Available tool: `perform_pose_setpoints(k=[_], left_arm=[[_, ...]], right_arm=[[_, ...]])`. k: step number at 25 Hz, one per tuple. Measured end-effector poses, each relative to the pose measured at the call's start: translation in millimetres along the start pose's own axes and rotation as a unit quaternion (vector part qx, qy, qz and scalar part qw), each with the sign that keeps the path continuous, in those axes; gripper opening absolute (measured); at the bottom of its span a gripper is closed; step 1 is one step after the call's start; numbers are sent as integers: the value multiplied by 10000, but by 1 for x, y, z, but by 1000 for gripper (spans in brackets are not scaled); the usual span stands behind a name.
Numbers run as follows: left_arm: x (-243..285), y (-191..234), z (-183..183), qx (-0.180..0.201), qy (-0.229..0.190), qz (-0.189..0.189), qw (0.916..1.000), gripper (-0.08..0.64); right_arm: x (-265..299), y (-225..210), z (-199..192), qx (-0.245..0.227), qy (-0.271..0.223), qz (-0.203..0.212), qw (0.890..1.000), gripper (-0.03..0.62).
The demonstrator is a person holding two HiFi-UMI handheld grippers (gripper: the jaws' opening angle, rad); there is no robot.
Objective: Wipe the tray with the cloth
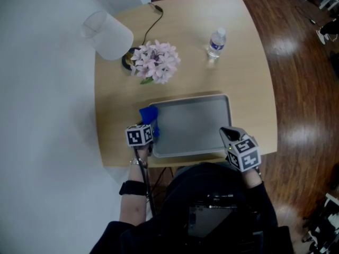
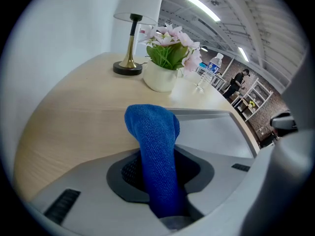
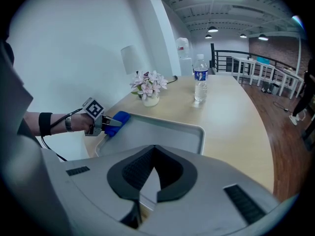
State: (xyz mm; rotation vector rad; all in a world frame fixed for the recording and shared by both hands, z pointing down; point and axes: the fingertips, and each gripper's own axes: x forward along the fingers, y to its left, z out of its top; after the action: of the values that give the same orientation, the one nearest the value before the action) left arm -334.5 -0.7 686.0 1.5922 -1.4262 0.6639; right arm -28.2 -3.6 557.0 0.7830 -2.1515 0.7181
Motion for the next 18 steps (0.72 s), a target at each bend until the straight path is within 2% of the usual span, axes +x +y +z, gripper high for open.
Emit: perform_pose_setpoints(k=[9, 12, 18], left_arm=[[24, 12, 51, 146, 35, 112, 9998, 127], [25, 12, 54, 240, 86, 91, 9996, 127], [26, 11, 52, 110, -5, 75, 9999, 129]], right_arm=[[-1, -7, -3, 88, 13, -43, 10000, 5], [-6, -12, -6, 149, -18, -90, 9998, 5], [-15, -13, -8, 165, -152, -147, 9996, 5]])
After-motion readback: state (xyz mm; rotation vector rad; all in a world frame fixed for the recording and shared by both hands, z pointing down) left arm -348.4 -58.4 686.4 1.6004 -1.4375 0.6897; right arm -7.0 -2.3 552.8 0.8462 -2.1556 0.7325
